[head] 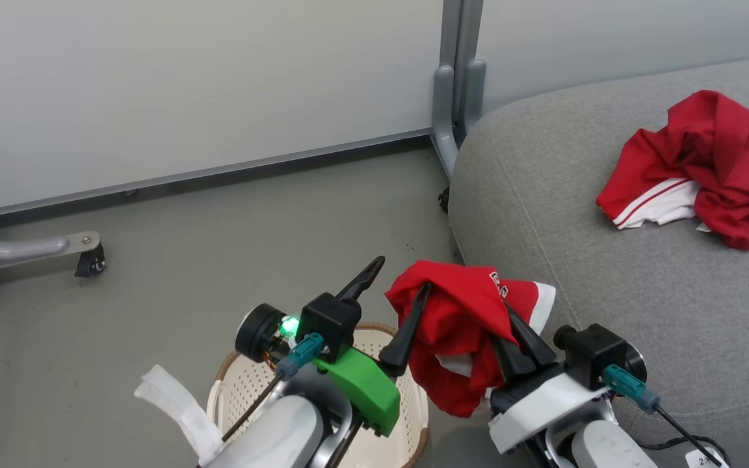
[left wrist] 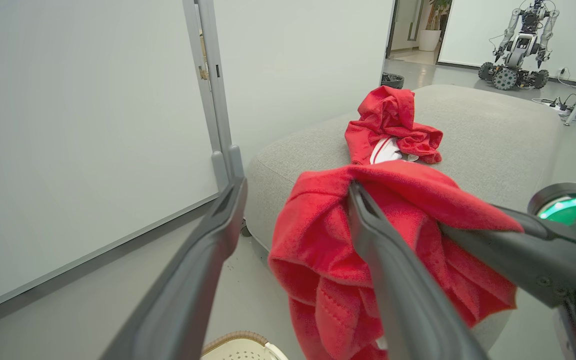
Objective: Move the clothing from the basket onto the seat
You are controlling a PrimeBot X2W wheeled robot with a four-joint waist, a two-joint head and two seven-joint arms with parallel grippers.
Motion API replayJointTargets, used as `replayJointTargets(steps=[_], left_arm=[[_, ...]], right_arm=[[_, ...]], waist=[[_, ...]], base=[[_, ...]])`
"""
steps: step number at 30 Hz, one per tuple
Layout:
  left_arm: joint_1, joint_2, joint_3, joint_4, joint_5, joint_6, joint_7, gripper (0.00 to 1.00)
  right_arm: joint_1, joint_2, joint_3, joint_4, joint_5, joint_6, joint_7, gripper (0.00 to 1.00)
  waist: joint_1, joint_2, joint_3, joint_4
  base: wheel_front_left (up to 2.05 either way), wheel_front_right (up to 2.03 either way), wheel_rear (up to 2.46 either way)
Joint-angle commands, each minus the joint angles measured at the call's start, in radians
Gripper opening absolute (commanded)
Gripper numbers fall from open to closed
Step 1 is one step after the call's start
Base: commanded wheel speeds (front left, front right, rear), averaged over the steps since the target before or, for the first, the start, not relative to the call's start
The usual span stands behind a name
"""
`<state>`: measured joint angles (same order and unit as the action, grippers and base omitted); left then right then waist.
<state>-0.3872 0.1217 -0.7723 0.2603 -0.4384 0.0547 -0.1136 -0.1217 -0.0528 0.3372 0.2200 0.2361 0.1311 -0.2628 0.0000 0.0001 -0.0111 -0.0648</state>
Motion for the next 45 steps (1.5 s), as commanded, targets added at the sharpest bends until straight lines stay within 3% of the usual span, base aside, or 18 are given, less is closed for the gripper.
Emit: replayJointTargets(steps=[1,24,32,45], left_arm=[[0.020,0.014,0.010,-0.005,-0.010,0.011,-0.010,1.00],[0.204,0.107,0.199,-0.020,-0.029,0.097,-0.153,1.00],[0.288,0.102,0.311,-0.094,0.052,0.052,-0.151,1.00],[0.295,0.089,0.445,-0.111,0.177,-0.034,-0.151,1.00]], right_arm=[[0.013,-0.001,-0.005,-0.007,0.003,-0.001,-0.003,0.00],[0.068,-0.017,-0.115,-0.087,0.026,-0.001,-0.003,0.00],[0.081,-0.022,-0.145,-0.149,0.027,-0.001,-0.003,0.00],[0.078,-0.013,-0.206,-0.250,0.027,-0.001,-0.003,0.00]], waist=[[0.0000,-0.0001,-0.001,0.003],[0.0000,-0.0001,-0.002,-0.004],[0.0000,-0.0001,0.023,-0.074],[0.0000,-0.0001,0.178,-0.290]], base=[[0.00,0.00,0.00],[0.00,0.00,0.00],[0.00,0.00,0.00],[0.00,0.00,0.00]])
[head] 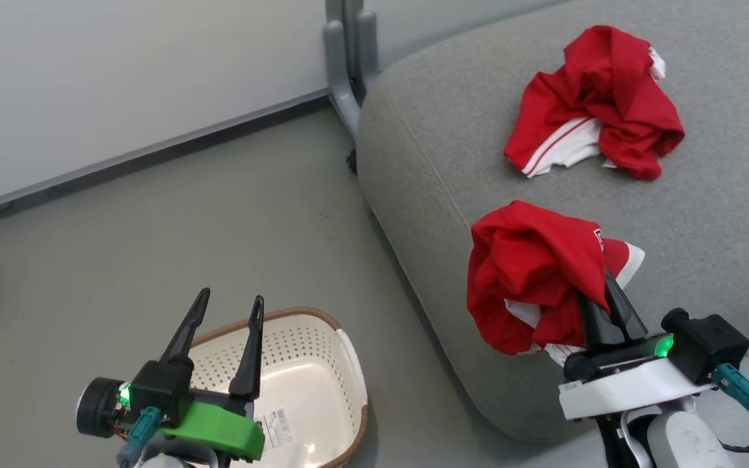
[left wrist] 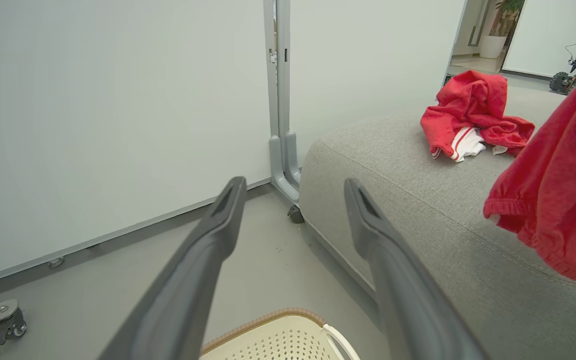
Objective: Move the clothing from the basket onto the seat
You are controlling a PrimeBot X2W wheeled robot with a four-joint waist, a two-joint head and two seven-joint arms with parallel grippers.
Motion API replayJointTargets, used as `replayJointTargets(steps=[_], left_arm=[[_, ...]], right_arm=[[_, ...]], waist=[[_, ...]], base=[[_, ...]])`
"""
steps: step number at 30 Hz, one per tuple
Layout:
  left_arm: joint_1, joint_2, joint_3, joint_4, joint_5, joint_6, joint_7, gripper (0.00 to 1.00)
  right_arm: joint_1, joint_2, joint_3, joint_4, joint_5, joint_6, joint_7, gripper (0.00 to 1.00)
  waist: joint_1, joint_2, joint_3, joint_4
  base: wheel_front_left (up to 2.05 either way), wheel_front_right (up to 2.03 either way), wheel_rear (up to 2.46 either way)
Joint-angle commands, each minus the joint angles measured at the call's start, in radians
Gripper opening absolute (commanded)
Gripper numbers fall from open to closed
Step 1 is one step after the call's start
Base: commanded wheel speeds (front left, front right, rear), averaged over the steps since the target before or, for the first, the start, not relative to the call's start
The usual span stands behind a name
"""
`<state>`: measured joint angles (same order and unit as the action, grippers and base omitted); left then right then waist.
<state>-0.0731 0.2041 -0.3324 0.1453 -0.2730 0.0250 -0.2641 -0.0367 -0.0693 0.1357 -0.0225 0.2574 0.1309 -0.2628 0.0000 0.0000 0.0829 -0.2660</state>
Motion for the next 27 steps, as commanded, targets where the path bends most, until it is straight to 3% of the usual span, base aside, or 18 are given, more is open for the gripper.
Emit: replayJointTargets(steps=[1,7,13,20,27], left_arm=[[-0.027,0.008,0.009,0.006,0.018,-0.009,0.000,1.00],[-0.065,0.016,0.030,0.013,0.057,-0.037,0.000,1.00],[-0.097,0.023,0.030,0.030,0.080,-0.061,0.000,1.00],[-0.161,0.029,0.012,0.038,0.109,-0.083,0.000,1.00],[-0.250,0.031,-0.011,0.035,0.135,-0.095,0.000,1.00]], right_arm=[[-0.009,0.006,-0.008,-0.010,0.007,0.000,-0.003,0.00],[-0.034,0.017,-0.029,-0.025,0.018,0.000,-0.003,0.00],[-0.064,0.019,-0.057,-0.034,0.061,0.000,-0.003,0.00],[-0.208,0.018,-0.173,-0.062,0.099,0.000,-0.003,0.00],[-0.456,-0.008,-0.349,-0.036,0.088,0.000,-0.003,0.00]], waist=[[0.0000,0.0000,0.094,-0.103],[0.0000,0.0000,0.161,-0.176],[0.0000,0.0000,0.222,-0.193],[0.0000,0.0000,0.336,-0.136],[0.0000,0.0000,0.480,-0.035]], base=[[0.00,0.00,0.00],[0.00,0.00,0.00],[0.00,0.00,0.00],[0.00,0.00,0.00],[0.00,0.00,0.00]])
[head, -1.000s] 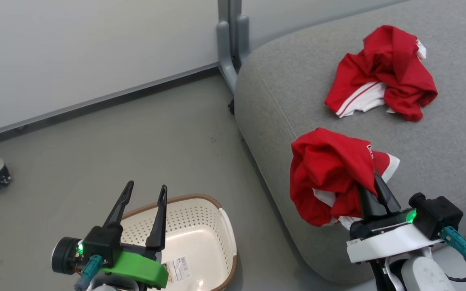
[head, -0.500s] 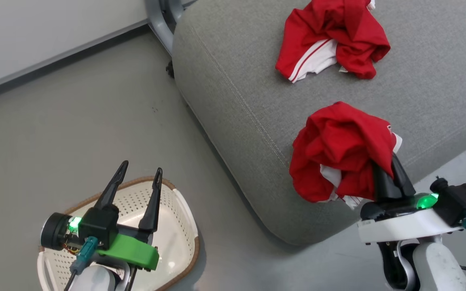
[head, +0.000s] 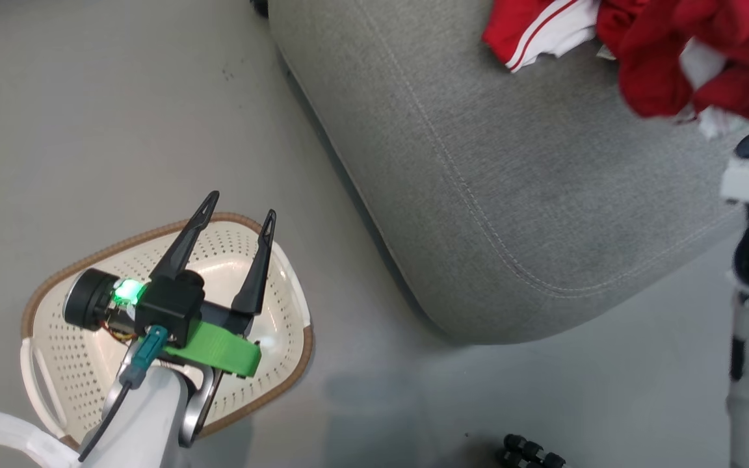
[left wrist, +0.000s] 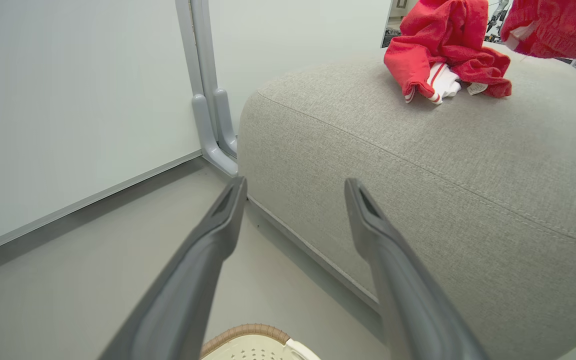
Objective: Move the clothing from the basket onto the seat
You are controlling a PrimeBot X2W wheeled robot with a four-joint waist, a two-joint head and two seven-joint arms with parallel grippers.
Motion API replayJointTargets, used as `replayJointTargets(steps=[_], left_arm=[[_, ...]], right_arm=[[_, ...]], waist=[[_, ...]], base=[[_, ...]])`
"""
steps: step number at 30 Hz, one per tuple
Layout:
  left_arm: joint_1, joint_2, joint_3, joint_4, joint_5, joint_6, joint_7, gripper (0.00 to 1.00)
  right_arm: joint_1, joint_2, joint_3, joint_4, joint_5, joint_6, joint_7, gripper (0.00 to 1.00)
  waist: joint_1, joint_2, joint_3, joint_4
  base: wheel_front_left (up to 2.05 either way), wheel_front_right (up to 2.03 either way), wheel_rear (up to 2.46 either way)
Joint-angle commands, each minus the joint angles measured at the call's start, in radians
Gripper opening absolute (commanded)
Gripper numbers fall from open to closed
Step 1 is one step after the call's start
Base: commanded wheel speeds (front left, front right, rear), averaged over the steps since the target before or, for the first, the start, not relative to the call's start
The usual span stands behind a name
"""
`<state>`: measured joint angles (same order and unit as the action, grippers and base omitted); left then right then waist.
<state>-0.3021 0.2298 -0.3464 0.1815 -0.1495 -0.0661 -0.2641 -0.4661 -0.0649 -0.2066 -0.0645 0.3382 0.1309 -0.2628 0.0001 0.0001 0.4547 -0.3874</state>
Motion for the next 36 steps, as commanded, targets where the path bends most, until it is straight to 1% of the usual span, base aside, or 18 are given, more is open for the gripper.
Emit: replayJointTargets(steps=[1,5,7,13,18,22,24,25,26,31,36], left_arm=[[-0.030,0.006,0.001,0.000,0.012,-0.005,0.000,1.00],[-0.073,-0.003,-0.013,0.000,0.018,-0.008,0.000,1.00],[-0.091,-0.013,-0.022,-0.001,0.020,-0.011,0.000,1.00],[-0.128,-0.035,-0.030,0.000,0.026,-0.013,0.000,1.00],[-0.137,-0.053,-0.038,0.011,0.023,-0.019,0.000,1.00],[-0.136,-0.067,-0.033,0.022,0.020,-0.021,0.000,1.00],[-0.135,-0.075,-0.031,0.024,0.018,-0.023,0.000,1.00],[-0.133,-0.078,-0.029,0.026,0.017,-0.024,0.000,1.00],[-0.128,-0.079,-0.026,0.030,0.016,-0.025,0.000,1.00],[-0.095,-0.096,-0.018,0.051,0.007,-0.029,0.000,1.00],[-0.058,-0.108,0.014,0.068,-0.004,-0.026,0.000,1.00]], right_arm=[[-0.058,-0.027,-0.027,0.017,0.005,0.000,-0.003,0.00],[-0.204,-0.088,-0.102,0.104,-0.006,0.000,-0.003,0.00],[-0.268,-0.107,-0.137,0.153,-0.008,0.000,-0.003,0.00],[-0.425,-0.164,-0.188,0.385,-0.010,0.000,-0.003,0.00],[-0.511,-0.209,-0.224,0.584,-0.047,0.000,-0.003,0.00],[-0.531,-0.210,-0.257,0.684,-0.081,0.000,-0.003,0.00],[-0.534,-0.213,-0.275,0.696,-0.107,0.000,-0.003,0.00],[-0.528,-0.208,-0.285,0.702,-0.118,0.000,-0.003,0.16],[-0.517,-0.198,-0.294,0.704,-0.135,0.000,-0.003,1.00],[-0.442,-0.162,-0.307,0.652,-0.170,0.000,-0.003,1.00],[-0.317,-0.118,-0.273,0.551,-0.175,0.000,-0.003,1.00]], waist=[[-0.0001,-0.0001,0.124,0.099],[-0.0001,-0.0001,0.196,0.159],[-0.0001,-0.0001,0.226,0.189],[-0.0001,-0.0001,0.293,0.254],[-0.0001,-0.0001,0.298,0.287],[-0.0001,-0.0001,0.274,0.292],[-0.0001,-0.0001,0.258,0.290],[-0.0001,-0.0001,0.249,0.289],[-0.0001,-0.0001,0.234,0.285],[-0.0001,-0.0001,0.156,0.274],[-0.0001,-0.0001,0.057,0.271]], base=[[0.00,0.00,0.00],[0.00,0.00,0.00],[0.00,0.00,0.00],[0.00,0.00,0.00],[0.00,0.00,0.00],[0.00,0.00,0.00],[0.00,0.00,0.00],[0.00,0.00,0.00],[0.00,0.00,0.00],[0.00,0.00,0.00],[0.00,0.00,0.00]])
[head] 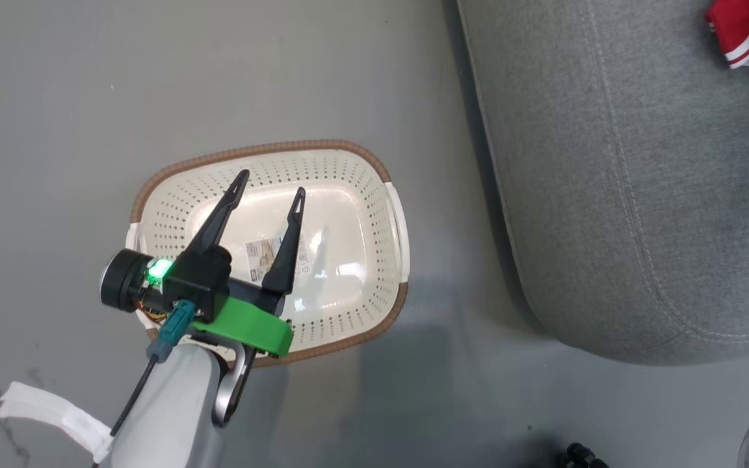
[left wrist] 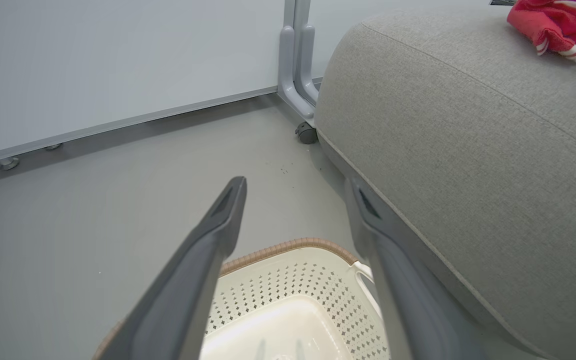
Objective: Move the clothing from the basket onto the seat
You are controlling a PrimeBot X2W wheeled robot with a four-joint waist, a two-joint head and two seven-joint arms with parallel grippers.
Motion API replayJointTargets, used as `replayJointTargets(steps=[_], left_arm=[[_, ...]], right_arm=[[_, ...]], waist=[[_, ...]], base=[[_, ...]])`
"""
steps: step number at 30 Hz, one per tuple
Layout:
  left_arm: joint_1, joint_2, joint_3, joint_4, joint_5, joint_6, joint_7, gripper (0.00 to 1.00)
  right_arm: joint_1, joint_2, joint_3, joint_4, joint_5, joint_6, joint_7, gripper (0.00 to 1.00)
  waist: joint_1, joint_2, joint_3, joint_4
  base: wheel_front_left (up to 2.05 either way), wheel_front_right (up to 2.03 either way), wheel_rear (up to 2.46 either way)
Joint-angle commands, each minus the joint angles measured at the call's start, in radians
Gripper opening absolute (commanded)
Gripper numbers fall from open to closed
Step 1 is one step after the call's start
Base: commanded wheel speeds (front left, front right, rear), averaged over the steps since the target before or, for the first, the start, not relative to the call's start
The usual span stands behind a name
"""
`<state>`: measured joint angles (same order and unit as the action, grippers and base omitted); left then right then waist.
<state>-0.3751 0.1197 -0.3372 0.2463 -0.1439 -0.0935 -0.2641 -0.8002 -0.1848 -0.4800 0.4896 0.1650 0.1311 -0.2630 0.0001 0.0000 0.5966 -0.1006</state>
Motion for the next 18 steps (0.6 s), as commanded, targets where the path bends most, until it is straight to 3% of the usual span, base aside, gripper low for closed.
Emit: replayJointTargets(steps=[1,11,18], left_arm=[[0.027,-0.001,0.012,0.004,-0.012,0.004,0.000,1.00],[0.157,-0.042,0.124,0.014,-0.056,0.049,0.000,1.00],[0.251,-0.064,0.202,-0.002,-0.110,0.063,0.000,1.00]], right_arm=[[0.045,0.011,0.011,-0.022,0.003,-0.001,-0.003,1.00],[0.308,0.077,0.183,-0.149,0.087,-0.001,-0.003,1.00],[0.503,0.087,0.360,-0.217,0.157,-0.001,-0.003,1.00]], waist=[[-0.0001,0.0000,-0.106,-0.015],[-0.0001,0.0000,-0.311,-0.001],[-0.0001,0.0000,-0.453,0.039]], base=[[0.00,0.00,0.00],[0.00,0.00,0.00],[0.00,0.00,0.00]])
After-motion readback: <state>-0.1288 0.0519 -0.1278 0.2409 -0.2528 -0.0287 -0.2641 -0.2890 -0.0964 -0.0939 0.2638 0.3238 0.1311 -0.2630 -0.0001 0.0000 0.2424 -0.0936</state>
